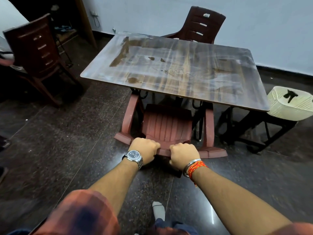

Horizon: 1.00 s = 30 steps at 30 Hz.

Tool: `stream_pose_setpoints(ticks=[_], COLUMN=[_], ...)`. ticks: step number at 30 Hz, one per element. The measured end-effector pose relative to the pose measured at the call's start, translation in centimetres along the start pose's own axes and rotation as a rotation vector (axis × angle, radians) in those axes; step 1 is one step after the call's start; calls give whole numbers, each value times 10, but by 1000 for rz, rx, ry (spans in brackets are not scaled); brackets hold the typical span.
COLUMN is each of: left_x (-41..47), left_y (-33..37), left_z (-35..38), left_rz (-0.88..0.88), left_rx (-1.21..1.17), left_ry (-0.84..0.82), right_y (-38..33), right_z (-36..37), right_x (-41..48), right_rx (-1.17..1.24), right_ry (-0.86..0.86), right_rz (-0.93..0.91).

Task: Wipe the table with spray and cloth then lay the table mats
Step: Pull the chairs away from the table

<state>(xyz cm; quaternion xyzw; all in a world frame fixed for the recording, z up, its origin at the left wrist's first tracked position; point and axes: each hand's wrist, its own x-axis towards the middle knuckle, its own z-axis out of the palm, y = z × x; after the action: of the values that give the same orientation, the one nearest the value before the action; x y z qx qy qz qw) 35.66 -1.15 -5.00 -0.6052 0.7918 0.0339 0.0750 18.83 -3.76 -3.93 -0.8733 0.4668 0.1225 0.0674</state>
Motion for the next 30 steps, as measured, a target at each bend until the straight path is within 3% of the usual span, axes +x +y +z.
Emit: stream_pose_setpoints(ticks=[18, 22, 30], left_x=[10, 3, 31], left_y=[-7, -6, -10], left_z=[-4, 3, 12], left_rz=[37, 130, 103], left_rx=[63, 64, 58], left_ry=[5, 76, 152], right_y=[5, -1, 15], right_z=[-5, 4, 0], right_x=[10, 5, 23], right_rx=[-2, 23, -3], right_ry=[17, -25, 6], right_rz=[-32, -54, -21])
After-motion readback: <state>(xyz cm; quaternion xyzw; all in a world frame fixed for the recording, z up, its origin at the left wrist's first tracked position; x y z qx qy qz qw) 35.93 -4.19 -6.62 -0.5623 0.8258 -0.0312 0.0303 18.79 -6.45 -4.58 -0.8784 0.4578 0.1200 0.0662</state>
